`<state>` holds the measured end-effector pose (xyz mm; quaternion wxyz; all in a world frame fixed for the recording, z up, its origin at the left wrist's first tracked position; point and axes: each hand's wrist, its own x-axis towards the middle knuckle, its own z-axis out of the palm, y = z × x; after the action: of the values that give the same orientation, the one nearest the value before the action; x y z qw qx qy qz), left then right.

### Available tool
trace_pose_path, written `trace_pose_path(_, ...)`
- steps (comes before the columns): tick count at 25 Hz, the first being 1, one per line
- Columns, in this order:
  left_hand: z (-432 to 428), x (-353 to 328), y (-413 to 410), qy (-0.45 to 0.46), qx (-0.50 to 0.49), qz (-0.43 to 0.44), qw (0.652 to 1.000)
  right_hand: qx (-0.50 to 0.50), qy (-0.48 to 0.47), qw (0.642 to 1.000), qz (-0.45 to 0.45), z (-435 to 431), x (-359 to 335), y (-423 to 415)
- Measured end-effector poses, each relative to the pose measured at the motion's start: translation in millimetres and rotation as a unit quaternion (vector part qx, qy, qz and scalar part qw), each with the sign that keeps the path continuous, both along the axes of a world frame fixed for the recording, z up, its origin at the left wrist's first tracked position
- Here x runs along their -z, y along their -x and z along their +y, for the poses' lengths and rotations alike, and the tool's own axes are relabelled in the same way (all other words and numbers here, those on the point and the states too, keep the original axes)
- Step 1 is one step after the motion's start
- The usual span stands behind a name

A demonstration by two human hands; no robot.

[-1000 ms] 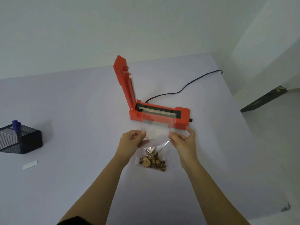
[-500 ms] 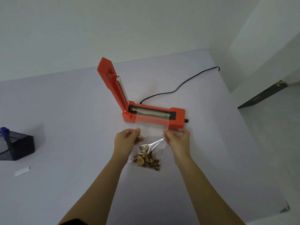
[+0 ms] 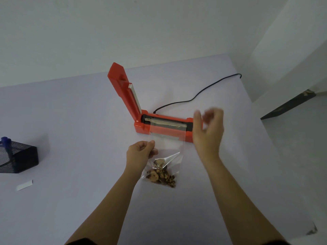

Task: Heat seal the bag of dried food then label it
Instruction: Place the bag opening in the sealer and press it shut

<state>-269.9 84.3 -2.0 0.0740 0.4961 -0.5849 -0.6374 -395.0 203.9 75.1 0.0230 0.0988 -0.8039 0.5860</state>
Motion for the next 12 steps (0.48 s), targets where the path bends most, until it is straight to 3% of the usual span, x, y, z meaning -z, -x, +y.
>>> trace_pose_path(3,-0.2,0.0,-0.4,0.0,0.0,-0.006,1.0,-0.207,-0.006,0.961,0.183,-36.7,-53.6,29.2)
trace_pose_path(6,-0.4,-0.6,-0.4,0.003,-0.001,-0.01,1.0,-0.403,-0.114,0.857,0.301,-77.3,-92.7,35.0)
trace_pose_path(9,-1.3,-1.3,-0.1,0.004,-0.004,-0.014,1.0,-0.476,-0.247,0.757,0.373,-97.2,-96.9,34.7)
trace_pose_path(12,-2.1,-0.8,0.4,0.0,-0.003,-0.019,1.0,-0.476,-0.251,0.75,0.386,-95.8,-91.4,36.1)
